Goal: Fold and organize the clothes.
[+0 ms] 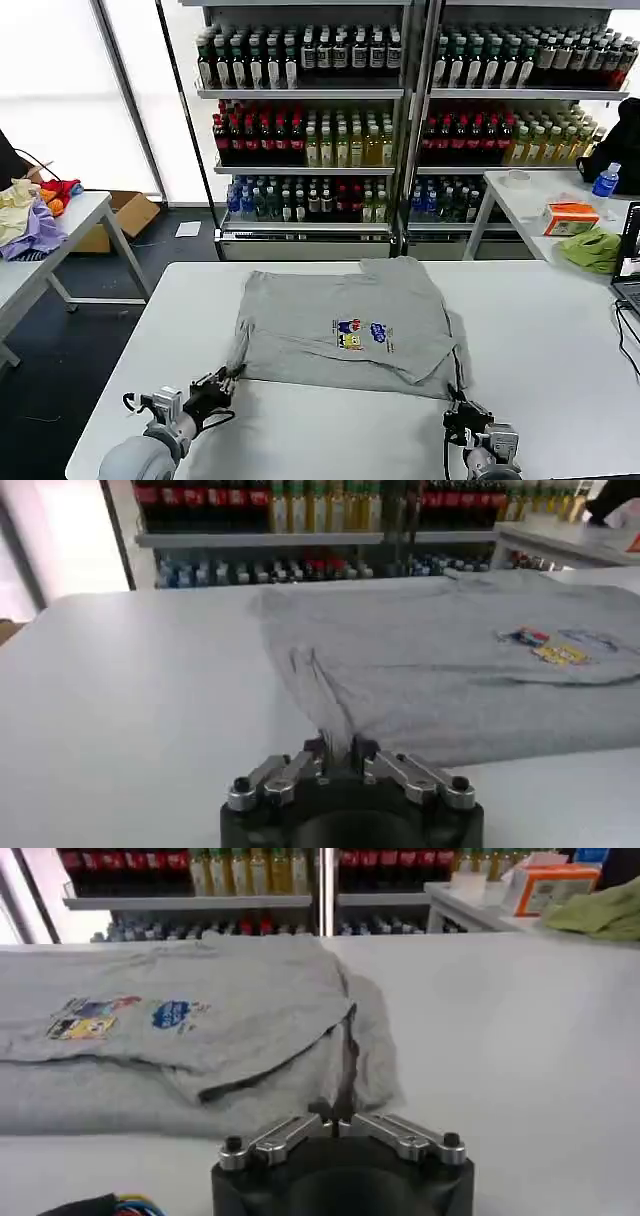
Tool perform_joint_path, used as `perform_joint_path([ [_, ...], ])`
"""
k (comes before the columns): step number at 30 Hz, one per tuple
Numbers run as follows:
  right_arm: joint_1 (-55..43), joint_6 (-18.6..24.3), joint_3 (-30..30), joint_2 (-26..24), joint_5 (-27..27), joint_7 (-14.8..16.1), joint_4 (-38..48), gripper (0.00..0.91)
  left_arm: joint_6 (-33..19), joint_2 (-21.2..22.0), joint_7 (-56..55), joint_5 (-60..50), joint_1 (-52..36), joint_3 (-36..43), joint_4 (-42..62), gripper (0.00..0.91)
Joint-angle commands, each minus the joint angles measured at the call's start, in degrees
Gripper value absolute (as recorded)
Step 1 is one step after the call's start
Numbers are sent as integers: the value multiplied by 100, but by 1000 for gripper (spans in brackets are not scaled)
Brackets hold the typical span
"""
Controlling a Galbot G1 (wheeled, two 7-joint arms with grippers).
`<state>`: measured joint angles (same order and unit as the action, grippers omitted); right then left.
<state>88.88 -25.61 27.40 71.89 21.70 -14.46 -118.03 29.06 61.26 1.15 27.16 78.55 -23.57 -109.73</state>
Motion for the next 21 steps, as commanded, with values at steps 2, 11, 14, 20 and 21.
perform_joint_path([
  [2, 289, -16, -81, -191, 145, 101, -288, 0, -8, 109, -314, 3, 792, -255, -477, 40],
  [11, 1480, -3, 228, -356, 164, 217, -1128, 0, -44, 265, -569, -108, 2403, -1001, -1480, 40],
  [14, 1934, 1, 336, -348, 129, 291, -1357, 0, -73, 324, -616, -160, 3043, -1156, -1811, 40],
  [20, 2440, -49, 568, -303, -427, 556, -1656, 0, 70, 507, -751, -329, 3641, -1418, -2265, 71],
  [21, 2455, -116, 582, -289, -521, 600, -1687, 0, 173, 521, -820, -358, 3678, -1420, -2330, 333],
])
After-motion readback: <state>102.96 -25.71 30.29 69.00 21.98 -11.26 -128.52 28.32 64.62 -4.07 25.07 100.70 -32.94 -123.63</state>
